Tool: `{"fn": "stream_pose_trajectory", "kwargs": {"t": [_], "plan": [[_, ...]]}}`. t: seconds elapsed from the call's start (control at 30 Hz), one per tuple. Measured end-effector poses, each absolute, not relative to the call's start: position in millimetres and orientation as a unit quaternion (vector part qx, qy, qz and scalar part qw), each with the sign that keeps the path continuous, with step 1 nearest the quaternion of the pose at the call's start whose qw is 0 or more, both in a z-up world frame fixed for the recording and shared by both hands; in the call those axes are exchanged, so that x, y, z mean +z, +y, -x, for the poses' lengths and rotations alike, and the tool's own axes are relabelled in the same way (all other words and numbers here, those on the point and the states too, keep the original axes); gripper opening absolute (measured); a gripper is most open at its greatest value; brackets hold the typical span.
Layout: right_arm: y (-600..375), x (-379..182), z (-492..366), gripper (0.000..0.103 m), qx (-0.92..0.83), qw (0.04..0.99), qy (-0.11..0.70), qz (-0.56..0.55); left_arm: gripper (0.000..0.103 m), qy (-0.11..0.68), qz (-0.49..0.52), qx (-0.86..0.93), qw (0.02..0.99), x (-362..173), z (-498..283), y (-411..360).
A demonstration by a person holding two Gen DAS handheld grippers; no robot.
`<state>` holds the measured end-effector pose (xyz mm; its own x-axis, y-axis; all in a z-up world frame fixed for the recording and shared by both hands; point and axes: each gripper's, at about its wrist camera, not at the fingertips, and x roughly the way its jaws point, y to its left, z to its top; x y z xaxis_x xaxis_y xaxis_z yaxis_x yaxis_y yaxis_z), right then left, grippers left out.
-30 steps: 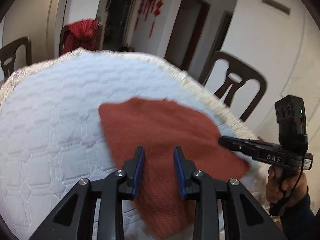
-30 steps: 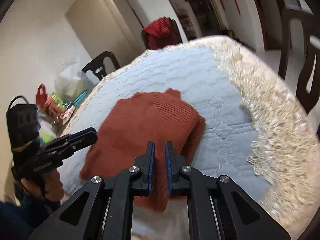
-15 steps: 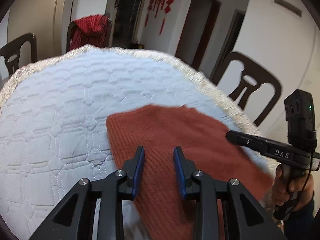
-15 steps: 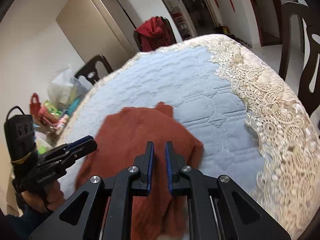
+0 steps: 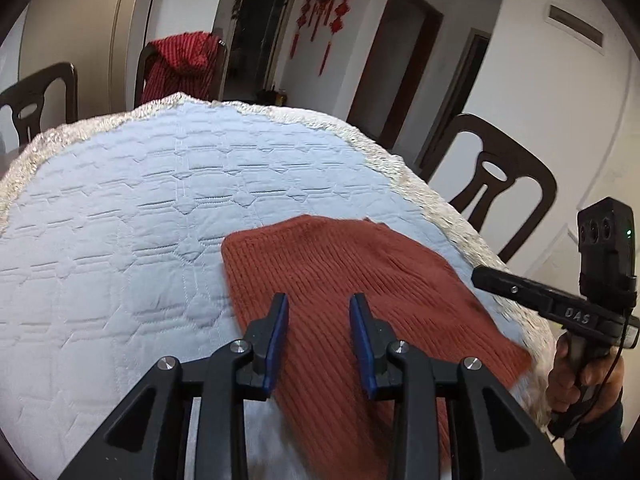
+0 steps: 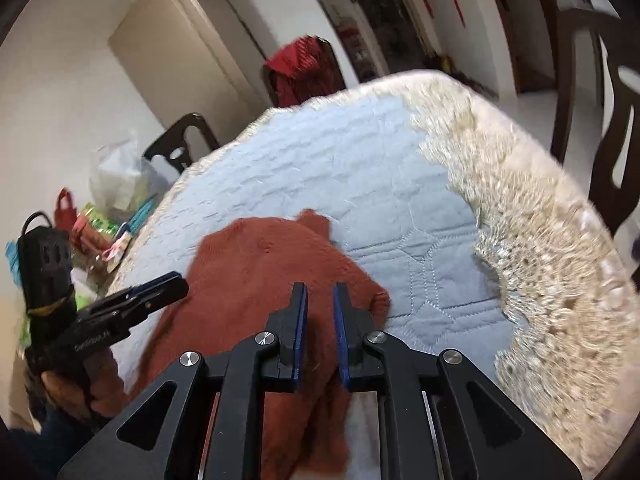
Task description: Fold small clothes
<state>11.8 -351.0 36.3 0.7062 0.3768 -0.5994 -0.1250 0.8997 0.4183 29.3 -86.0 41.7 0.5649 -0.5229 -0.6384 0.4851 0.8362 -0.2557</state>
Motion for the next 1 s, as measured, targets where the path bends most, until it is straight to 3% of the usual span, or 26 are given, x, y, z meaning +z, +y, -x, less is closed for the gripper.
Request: {"fn": "stream_pose_trajectory", "kwargs": {"t": [0.33,0.57,1.0], "plan": [[-321.1,39.7,54.0,0.013,0.193,0.908,0.361,-0.092,0.032,0.365,0.005,-0.326,0.872,41.2,39.4,-71.6],[-320.1,15.6,48.9,0.010,0.167,0.904,0.387,-0.067,0.033,0.393,-0.005,-0.313,0.865,15.7,37.5,-75.7],[-318.7,37.4,60.6,0.013,0.162,0.920,0.349,-0.080,0.033,0.372,0.005,-0.279,0.885,40.1,41.8,-65.6]]}}
